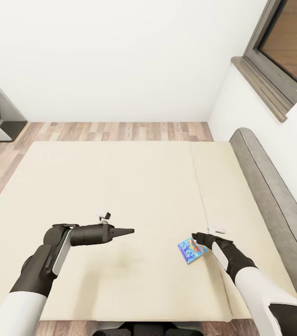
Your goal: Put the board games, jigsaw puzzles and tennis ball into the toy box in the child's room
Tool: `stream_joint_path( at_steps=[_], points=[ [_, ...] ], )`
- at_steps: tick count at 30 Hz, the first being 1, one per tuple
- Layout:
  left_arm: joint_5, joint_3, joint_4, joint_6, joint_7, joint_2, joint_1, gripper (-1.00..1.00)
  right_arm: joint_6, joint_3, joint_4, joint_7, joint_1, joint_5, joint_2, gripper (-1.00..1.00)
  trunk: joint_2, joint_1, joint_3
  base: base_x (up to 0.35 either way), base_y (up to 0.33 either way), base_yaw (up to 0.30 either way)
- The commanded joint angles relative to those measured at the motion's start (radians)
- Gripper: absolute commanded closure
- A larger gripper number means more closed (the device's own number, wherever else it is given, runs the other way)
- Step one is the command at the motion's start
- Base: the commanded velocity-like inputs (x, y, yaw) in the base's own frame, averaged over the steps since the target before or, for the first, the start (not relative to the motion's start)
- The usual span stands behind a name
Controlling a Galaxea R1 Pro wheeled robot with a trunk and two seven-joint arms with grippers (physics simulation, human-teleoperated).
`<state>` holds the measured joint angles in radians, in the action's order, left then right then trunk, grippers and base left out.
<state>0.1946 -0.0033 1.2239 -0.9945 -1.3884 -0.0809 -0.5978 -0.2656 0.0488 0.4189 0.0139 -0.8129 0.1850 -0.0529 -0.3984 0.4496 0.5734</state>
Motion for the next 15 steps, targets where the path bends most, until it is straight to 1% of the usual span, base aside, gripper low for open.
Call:
stream_joint_path(
  at_steps=[1, 6, 11, 14, 15],
  points=[
    [0.003, 0.0, 0.0, -0.01, -0.001, 0.0, 0.0, -1.0, -0.006, 0.004, 0.002, 0.001, 0.0, 0.005, -0.001, -1.0, -0.002, 0.0, 0.003, 0.0, 0.0, 0.0],
    [0.003, 0.0, 0.0, -0.01, -0.001, 0.0, 0.0, -1.0, -0.006, 0.005, 0.003, 0.001, 0.0, 0.005, -0.004, -1.0, -0.002, 0.0, 0.011, 0.0, 0.0, 0.0],
    [0.004, 0.0, 0.007, -0.011, -0.003, -0.003, 0.0, -1.0, -0.006, 0.004, 0.003, 0.001, 0.0, 0.005, -0.001, -1.0, -0.002, 0.0, 0.019, 0.0, 0.0, 0.0],
    [0.006, -0.001, 0.046, -0.025, -0.004, -0.006, 0.0, -1.0, -0.006, 0.004, 0.003, 0.001, 0.0, 0.005, 0.003, -1.0, -0.002, 0.0, 0.024, 0.0, 0.0, 0.0],
    [0.006, -0.002, 0.087, -0.036, -0.005, -0.011, 0.003, -1.0, -0.006, 0.004, 0.003, 0.001, 0.0, 0.005, 0.004, -1.0, -0.002, 0.0, 0.026, 0.0, 0.0, 0.0]
  ],
)
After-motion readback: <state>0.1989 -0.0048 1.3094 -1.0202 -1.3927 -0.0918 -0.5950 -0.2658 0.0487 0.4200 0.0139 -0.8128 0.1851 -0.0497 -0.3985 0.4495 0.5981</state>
